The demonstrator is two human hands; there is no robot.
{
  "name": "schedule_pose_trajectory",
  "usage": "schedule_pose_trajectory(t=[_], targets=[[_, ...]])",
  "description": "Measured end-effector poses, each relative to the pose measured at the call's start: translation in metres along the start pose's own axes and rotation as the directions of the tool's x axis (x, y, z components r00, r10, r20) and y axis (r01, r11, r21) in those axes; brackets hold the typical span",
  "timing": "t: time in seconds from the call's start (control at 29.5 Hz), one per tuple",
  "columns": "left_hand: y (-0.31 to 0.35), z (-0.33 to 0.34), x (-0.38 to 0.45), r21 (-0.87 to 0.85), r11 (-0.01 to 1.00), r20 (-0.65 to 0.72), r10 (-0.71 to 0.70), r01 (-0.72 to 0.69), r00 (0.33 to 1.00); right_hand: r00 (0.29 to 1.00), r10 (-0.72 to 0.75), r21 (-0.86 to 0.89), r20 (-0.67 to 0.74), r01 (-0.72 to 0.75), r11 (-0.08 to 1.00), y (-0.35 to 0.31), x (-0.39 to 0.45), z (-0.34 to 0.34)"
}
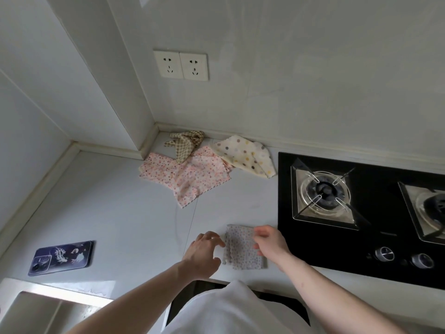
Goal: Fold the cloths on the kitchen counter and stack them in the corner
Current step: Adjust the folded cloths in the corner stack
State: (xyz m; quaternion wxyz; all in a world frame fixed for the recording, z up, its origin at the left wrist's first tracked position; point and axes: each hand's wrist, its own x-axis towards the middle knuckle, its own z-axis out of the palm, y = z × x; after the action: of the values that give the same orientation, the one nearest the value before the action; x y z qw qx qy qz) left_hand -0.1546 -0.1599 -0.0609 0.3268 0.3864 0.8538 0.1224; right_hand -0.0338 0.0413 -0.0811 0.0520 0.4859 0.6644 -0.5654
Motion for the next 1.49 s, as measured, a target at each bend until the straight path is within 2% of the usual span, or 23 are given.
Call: schedule_pose_trajectory(t=[0.14, 0.41, 0.54, 0.78, 1.05, 1.29, 1.49], targets=[[0.019, -0.005, 0.027, -0.018, 1.0, -0.001, 0.022, -0.022, 1.0, 0.998, -0.024, -0.099, -0.056, 0.018, 0.995, 0.015, -0.004, -0.015], [0.041, -0.004, 0.078, 0.097, 0.993, 0.086, -0.074, 0.066, 0.993, 0.999, -0.022, -0.24, 0.024, 0.027, 0.97, 0.025, -0.012, -0.033], [0.043, 0.0, 0.087, 0.064, 0.993, 0.071, -0.107, 0.102, 0.992, 0.999, -0.033, -0.294, 0.037, 0.043, 0.955, 0.019, -0.009, -0.038], [0.044, -0.009, 0.079, -0.083, 0.996, -0.031, -0.026, 0.024, 0.999, 0.991, -0.113, -0.373, 0.07, 0.131, 0.918, 0.002, 0.006, -0.033], [0.044, -0.011, 0.059, -0.028, 1.0, -0.119, 0.0, -0.003, 0.993, 0.961, -0.275, -0.377, -0.022, 0.247, 0.893, -0.009, 0.003, -0.021], [0.033, 0.001, 0.037, 0.038, 0.993, -0.064, 0.115, -0.113, 0.991, 0.901, -0.434, -0.463, -0.025, 0.374, 0.803, 0.023, -0.014, -0.015], [0.023, 0.013, 0.026, 0.118, 0.971, 0.045, 0.203, -0.207, 0.978, 0.911, -0.41, -0.559, 0.044, 0.363, 0.745, 0.045, -0.025, -0.011]])
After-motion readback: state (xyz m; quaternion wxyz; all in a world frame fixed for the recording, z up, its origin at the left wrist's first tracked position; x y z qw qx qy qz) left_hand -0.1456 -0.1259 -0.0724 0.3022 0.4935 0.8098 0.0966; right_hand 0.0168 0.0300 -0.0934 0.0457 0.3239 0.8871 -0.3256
